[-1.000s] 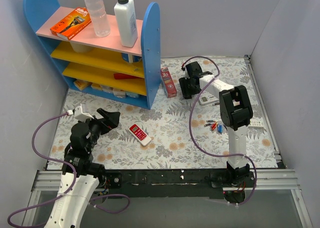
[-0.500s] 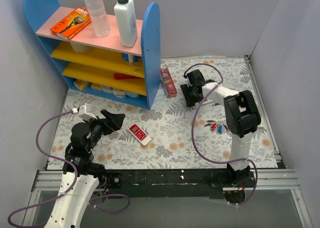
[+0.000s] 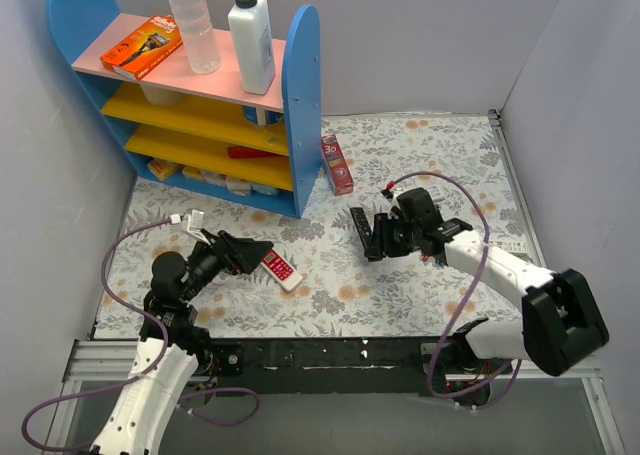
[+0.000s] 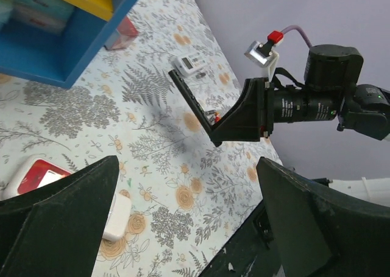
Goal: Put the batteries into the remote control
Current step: Pick up the remote control from the center of the board, then turn over the remote control.
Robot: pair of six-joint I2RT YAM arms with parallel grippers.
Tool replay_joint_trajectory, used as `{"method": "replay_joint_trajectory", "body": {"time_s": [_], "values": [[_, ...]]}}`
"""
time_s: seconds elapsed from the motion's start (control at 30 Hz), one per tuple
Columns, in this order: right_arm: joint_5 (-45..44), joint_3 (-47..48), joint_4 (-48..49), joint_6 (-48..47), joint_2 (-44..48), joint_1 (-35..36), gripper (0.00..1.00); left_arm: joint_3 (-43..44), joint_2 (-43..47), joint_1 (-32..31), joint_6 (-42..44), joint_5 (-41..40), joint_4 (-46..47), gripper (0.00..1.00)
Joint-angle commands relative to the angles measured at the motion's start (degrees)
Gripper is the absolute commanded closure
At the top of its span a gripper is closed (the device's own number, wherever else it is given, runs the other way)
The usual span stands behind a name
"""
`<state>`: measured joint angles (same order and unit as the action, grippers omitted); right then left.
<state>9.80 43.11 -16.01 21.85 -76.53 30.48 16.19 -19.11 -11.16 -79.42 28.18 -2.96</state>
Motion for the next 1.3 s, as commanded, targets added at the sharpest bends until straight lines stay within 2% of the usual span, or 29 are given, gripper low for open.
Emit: {"method": "replay_joint_trajectory", "body": {"time_s": [0.0,0.1,0.23,0.3,0.43,0.5,0.6,0.87,0.97,1.1,1.13,1.23,1.27], "values": [[7.15,-4.16,8.26,6.98,10.06,2.03,0.98,-3.17,-1.36,-1.49,-4.59,5.83,15.23,0.02],[12.24,-6.36,12.91,8.3,14.11,2.83,0.98,-5.55,-5.05,-3.25,-9.26,6.53,23.4,0.02],[22.69,-9.01,22.93,9.35,16.85,4.23,0.98,-5.64,-14.61,-9.3,-11.63,5.66,34.5,0.02],[24.9,-9.71,25.84,10.58,17.38,5.37,0.98,-3.8,-21.38,-12.03,-11.29,2.69,39.49,0.02],[30.7,-10.24,34.96,14.17,16.59,7.22,0.98,0.95,-29.83,-19.67,-8.04,-2.95,43.04,0.02],[31.5,-10.59,37.88,15.76,16.07,8.27,0.98,1.83,-32.64,-21.18,-7.86,-5.4,45.49,0.02],[33.0,-11.29,43.07,18.58,15.45,9.07,0.98,1.57,-34.05,-21.97,-8.65,-9.36,48.57,0.02],[35.72,-11.82,50.19,22.01,14.04,10.48,0.98,0.17,-37.75,-23.3,-14.87,-9.37,58.93,0.02],[36.86,-12.26,52.56,23.5,13.43,10.65,0.98,-1.41,-37.75,-23.47,-17.43,-10.95,62.71,0.11],[37.74,-12.26,53.8,24.03,12.38,11.27,0.98,-1.24,-37.49,-23.56,-19.01,-11.66,62.81,0.24],[38.01,-12.35,53.89,23.95,12.2,11.36,0.98,-1.24,-37.4,-23.56,-19.28,-11.84,62.9,0.34],[37.66,-12.26,53.72,23.95,11.93,11.62,0.95,-0.46,-36.7,-23.65,-19.72,-12.54,60.8,0.51],[37.4,-12.18,53.28,23.68,12.02,11.71,0.94,-0.1,-35.91,-23.65,-19.81,-12.89,58.27,0.62]]}}
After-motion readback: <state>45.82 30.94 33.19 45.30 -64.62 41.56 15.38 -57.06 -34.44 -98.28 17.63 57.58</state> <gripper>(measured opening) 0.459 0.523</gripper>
